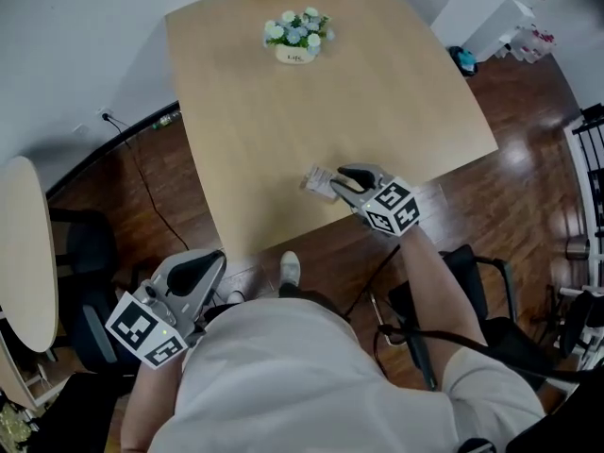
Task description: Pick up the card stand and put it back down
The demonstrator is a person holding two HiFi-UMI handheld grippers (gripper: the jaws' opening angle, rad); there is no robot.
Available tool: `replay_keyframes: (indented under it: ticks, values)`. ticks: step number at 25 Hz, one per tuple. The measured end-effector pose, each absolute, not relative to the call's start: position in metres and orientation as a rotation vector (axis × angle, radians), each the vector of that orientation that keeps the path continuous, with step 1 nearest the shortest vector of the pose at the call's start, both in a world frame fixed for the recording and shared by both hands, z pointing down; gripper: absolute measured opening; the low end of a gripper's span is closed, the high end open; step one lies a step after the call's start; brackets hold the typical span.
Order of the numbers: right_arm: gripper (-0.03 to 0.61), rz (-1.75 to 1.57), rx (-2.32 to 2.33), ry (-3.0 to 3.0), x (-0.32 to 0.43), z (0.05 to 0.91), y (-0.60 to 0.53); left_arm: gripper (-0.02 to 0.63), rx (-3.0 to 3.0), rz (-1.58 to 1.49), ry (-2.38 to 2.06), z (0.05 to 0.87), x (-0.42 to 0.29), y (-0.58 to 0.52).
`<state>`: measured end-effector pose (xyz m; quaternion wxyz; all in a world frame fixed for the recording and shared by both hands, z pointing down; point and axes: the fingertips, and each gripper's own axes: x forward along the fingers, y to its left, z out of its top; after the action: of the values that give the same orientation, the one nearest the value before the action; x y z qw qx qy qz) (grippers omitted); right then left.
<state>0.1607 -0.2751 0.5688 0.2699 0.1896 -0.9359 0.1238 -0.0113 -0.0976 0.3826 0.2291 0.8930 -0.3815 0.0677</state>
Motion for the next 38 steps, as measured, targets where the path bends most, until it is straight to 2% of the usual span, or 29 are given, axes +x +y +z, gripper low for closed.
replay_keyframes:
  ticks: [7,24,38]
  values:
    - [0.034,0.336,0.488,-2.544,0.157,0.569,-0.275,0.002,2.443,0.197,-1.050,0.383,-0.010,-0.102]
    - [0.020,0.307,0.536,-2.579,0.159,0.546,-0.273,0.002,2.476,0.197,-1.015,0.383,-0.011,-0.094]
    - [0.020,0.168,0.728,-2.618,0.151,0.456,-0.247,0.002,2.551,0.149,-0.928,0.378,-0.045,-0.061]
